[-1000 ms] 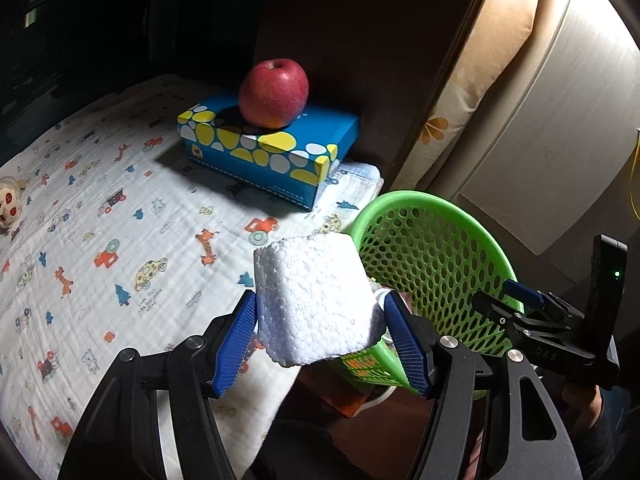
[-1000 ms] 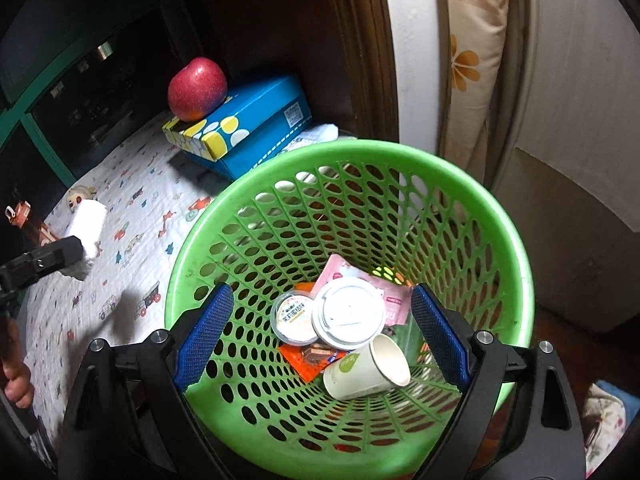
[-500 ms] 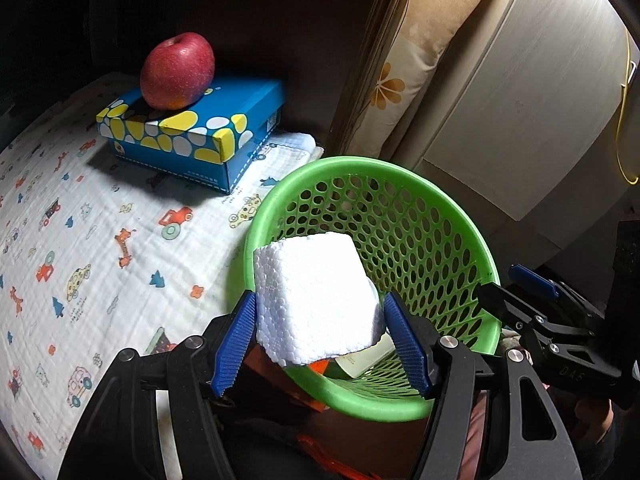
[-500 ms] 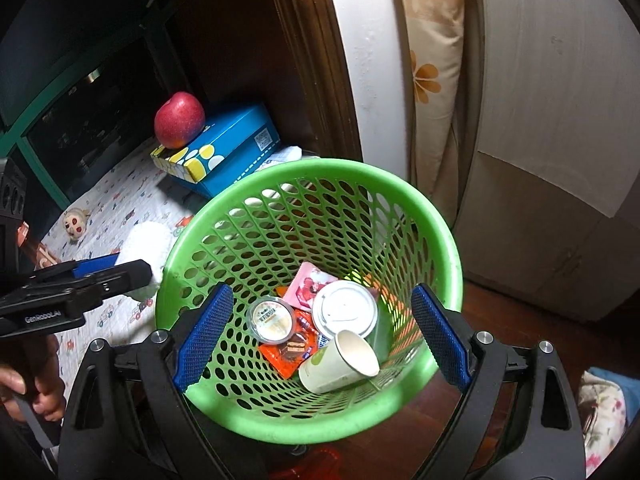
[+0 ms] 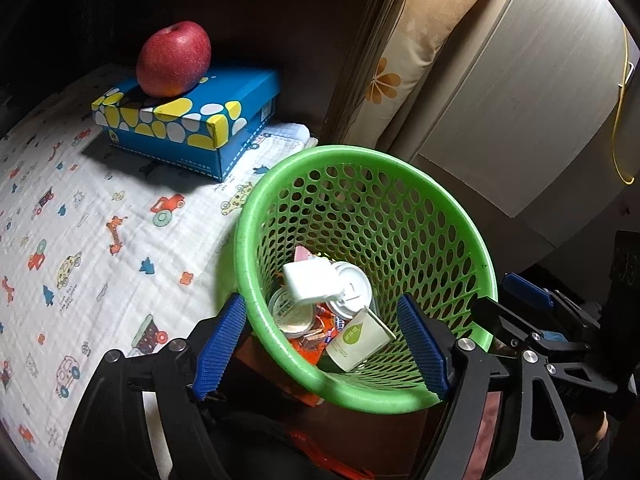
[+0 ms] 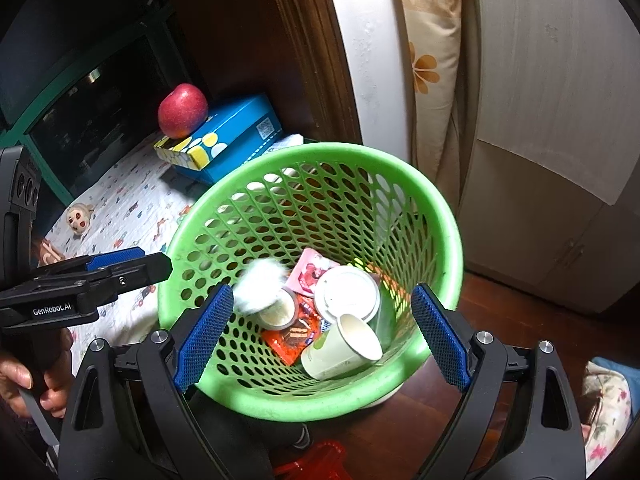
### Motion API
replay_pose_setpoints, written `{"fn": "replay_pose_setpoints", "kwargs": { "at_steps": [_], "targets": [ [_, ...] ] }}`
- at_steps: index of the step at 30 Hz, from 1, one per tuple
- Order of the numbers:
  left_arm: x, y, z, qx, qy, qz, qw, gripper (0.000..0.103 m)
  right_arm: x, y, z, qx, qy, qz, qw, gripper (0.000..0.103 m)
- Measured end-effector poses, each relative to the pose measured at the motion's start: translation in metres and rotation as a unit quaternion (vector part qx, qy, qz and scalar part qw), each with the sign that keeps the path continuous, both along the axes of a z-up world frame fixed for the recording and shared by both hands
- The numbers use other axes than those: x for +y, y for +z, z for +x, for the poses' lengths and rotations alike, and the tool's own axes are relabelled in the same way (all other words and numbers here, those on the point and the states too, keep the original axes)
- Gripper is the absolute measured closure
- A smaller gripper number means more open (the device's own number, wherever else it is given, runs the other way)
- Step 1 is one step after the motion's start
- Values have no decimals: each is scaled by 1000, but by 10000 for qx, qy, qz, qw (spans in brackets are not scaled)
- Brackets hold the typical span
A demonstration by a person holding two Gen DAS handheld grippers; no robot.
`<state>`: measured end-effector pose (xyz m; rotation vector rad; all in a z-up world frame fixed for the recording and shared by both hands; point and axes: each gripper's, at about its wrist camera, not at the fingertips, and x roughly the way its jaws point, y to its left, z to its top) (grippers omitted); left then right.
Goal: Collect trash
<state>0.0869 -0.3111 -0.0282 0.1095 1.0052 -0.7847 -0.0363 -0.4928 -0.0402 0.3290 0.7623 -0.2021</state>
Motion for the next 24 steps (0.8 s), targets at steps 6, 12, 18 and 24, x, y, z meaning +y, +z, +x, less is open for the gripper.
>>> {"fn": "replay_pose_setpoints", "kwargs": {
  "at_steps": [6, 12, 18, 24],
  "targets": [
    [37, 9, 1, -203, 355, 38, 9992, 18, 25, 5, 3, -45, 247, 13, 9997, 12],
    [83, 17, 5, -381, 813, 60, 9959, 12, 55, 13, 10, -126, 494, 17, 9987, 12],
    [123, 24, 2, -702, 1240, 225, 9895, 10, 84, 20, 20, -175, 777, -38, 9968, 12],
    [158, 32, -8, -926, 1540, 314, 9832, 8, 111, 28, 27, -306, 1004, -166, 9943, 9]
  ]
}}
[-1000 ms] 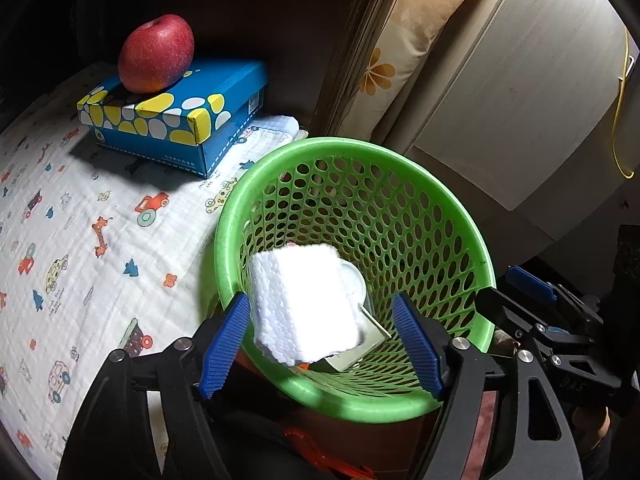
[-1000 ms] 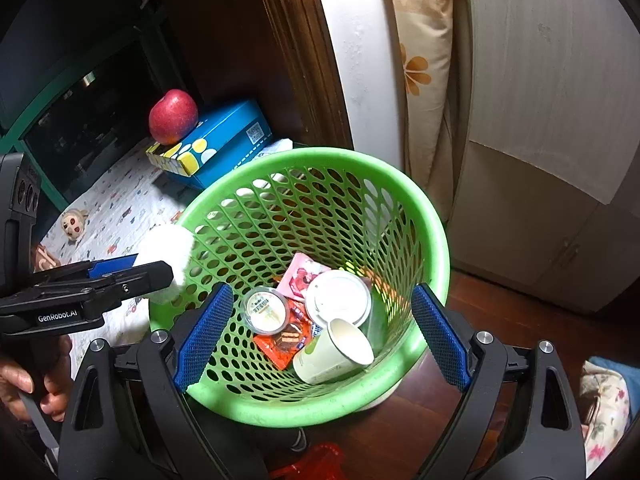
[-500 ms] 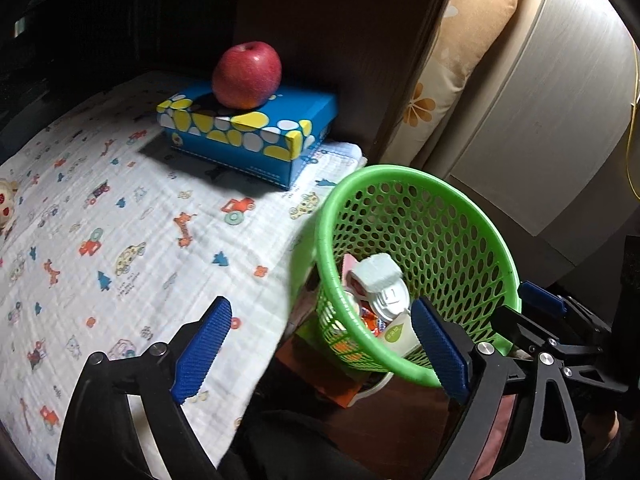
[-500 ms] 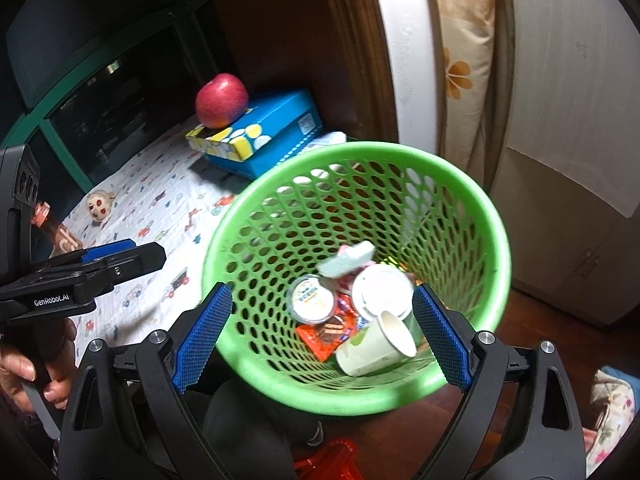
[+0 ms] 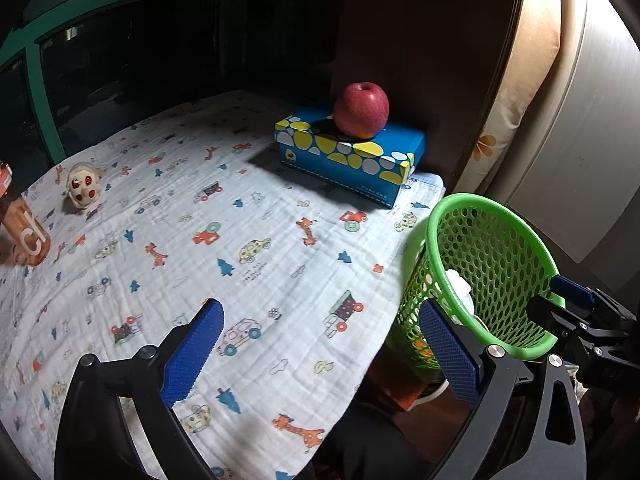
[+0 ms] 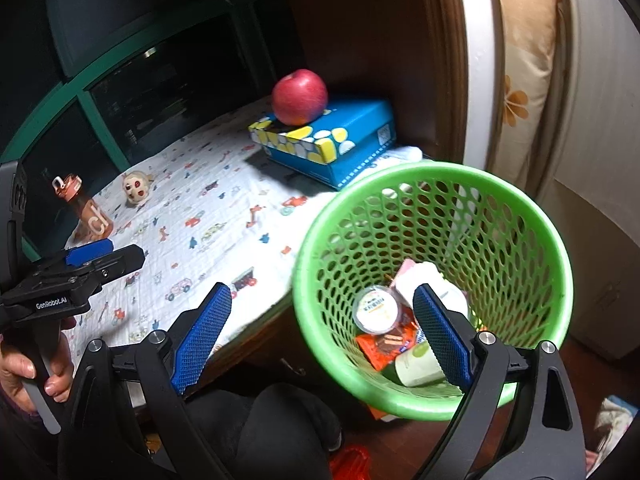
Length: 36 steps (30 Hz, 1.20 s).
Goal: Collect trash
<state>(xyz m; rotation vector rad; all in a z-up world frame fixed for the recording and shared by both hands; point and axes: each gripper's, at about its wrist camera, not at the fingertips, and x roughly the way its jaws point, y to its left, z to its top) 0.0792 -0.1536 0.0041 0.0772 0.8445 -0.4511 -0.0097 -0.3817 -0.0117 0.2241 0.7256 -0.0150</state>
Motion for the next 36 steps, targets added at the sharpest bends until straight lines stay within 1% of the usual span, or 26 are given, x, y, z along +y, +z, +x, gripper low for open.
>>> {"fn": "replay_pose_setpoints", "kwargs": {
  "at_steps": [5, 9, 14, 23, 36],
  "targets": [
    [26, 4, -5, -94, 236, -10, 9997, 8, 19, 6, 1, -90, 153, -123, 9998, 8],
    [45, 5, -9, -126, 397, -28, 9991, 8, 29, 8, 4, -104, 247, -109, 9996, 8],
    [65, 7, -15, -239, 639, 50, 9977, 8, 44, 9, 7, -103, 414, -130, 9990, 7],
    [88, 12, -22, -347, 910, 89, 9952, 7, 66, 10, 11, -123, 682, -164, 9975, 7],
    [102, 10, -28, -340, 1058, 143, 9937, 7, 75, 10, 15, -116, 808, -127, 9966, 7]
  ]
}}
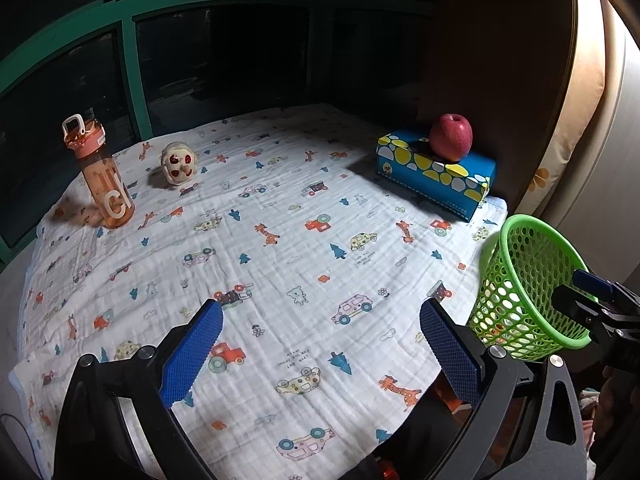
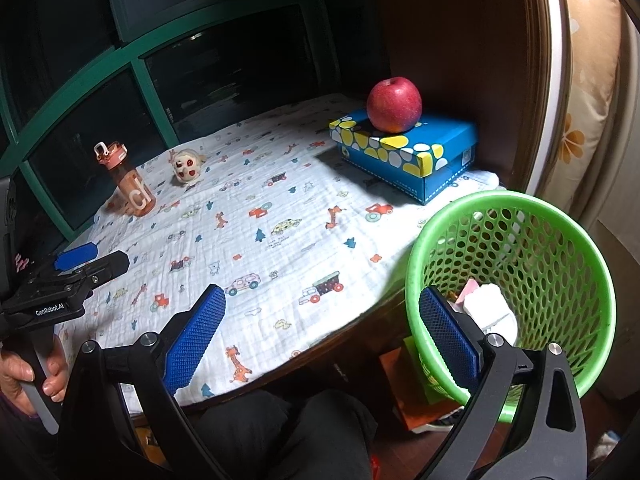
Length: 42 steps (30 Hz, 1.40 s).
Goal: Collect trash
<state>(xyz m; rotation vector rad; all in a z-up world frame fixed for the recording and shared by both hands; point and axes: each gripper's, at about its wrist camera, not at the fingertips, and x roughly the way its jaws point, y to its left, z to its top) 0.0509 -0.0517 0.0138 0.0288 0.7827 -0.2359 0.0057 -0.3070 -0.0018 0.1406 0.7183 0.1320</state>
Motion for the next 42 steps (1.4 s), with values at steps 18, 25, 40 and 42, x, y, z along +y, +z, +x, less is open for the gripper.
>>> {"fn": "replay_pose_setpoints", "kwargs": {
  "at_steps": [18, 25, 40, 42],
  "targets": [
    [0, 0, -2, 10, 36, 57, 10000, 7, 2, 0, 3, 9, 89, 39, 10000, 7],
    [1, -2, -1, 28, 48, 67, 10000, 7, 3, -1, 4, 21, 128, 39, 9999, 7],
    [6, -4, -1, 20, 174, 61, 9998, 7, 7, -7, 5, 64, 156, 60, 9998, 7],
    [6, -4, -1, 33, 191, 58, 9998, 7, 8, -7, 5, 70, 169, 64, 9998, 7]
  ]
}}
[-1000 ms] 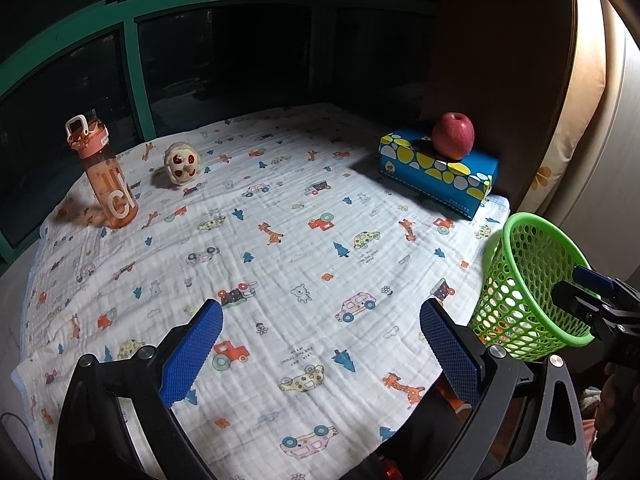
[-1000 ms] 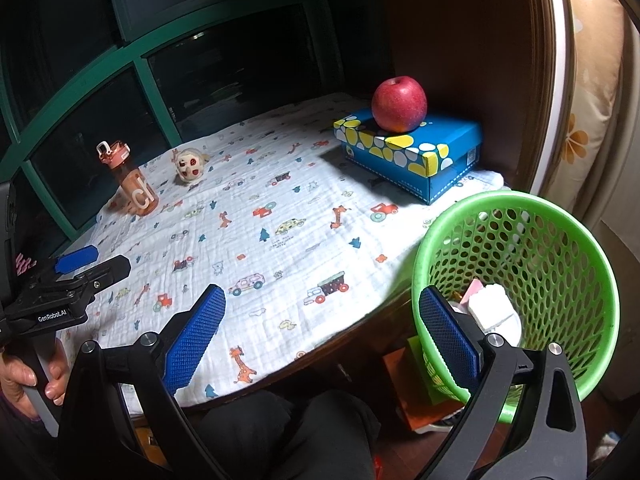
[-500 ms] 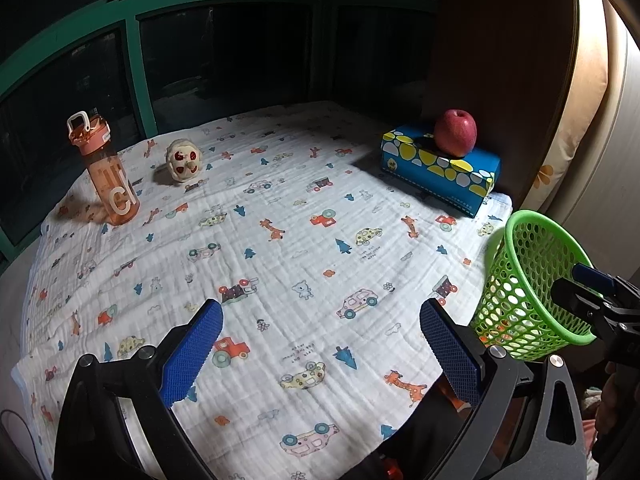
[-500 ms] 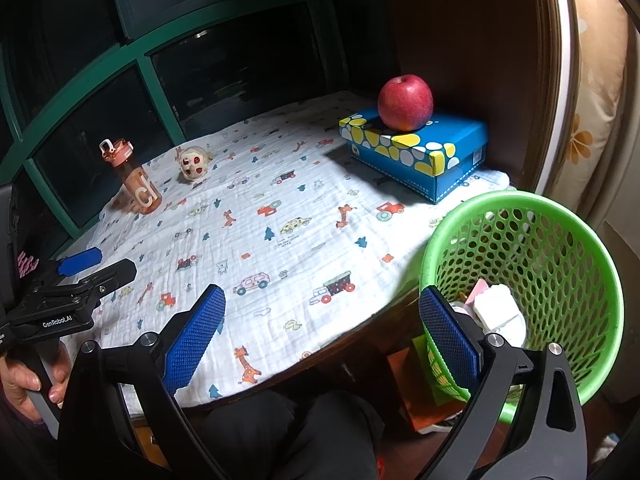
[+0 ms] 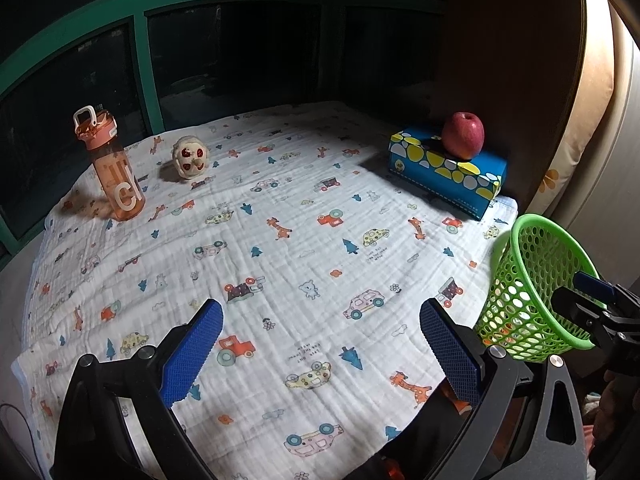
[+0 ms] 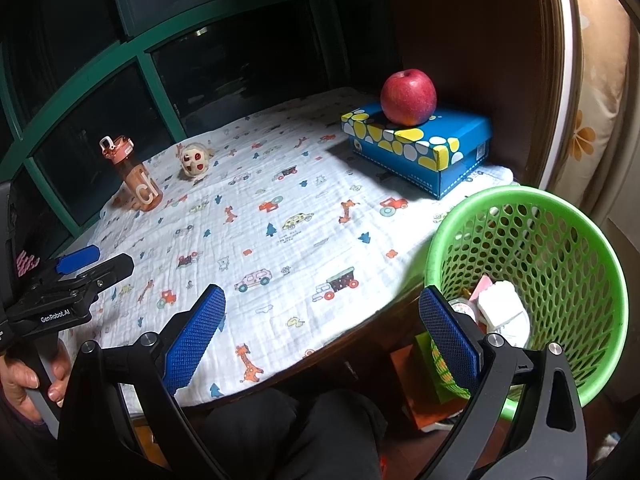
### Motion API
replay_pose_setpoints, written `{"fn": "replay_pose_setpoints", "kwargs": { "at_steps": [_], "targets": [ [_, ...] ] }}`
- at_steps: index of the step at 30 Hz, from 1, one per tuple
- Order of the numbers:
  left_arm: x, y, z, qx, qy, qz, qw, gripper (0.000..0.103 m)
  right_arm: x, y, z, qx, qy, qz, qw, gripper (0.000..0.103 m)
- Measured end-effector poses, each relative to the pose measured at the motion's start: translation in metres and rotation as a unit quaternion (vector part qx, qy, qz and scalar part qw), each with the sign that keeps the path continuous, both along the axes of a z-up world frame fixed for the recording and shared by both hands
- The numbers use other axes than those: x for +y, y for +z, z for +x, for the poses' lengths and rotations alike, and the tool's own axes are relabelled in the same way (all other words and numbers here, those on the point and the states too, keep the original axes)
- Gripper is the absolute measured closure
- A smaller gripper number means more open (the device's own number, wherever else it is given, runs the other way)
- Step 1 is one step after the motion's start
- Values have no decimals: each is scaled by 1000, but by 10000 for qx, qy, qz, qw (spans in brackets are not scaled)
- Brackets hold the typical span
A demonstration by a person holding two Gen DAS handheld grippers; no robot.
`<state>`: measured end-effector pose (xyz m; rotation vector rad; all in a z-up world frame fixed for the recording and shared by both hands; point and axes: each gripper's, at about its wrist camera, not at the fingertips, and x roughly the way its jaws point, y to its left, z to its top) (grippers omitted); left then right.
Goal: Collect trash
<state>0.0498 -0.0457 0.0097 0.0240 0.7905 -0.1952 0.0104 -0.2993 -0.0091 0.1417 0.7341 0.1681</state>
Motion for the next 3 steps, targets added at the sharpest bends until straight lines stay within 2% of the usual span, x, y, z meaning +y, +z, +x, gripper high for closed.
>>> {"fn": "replay_pose_setpoints", "kwargs": {
  "at_steps": [3],
  "targets": [
    [0, -1, 0, 17, 17, -1, 10000, 7, 0, 0, 1, 12, 5, 8, 10000, 7]
  ]
}}
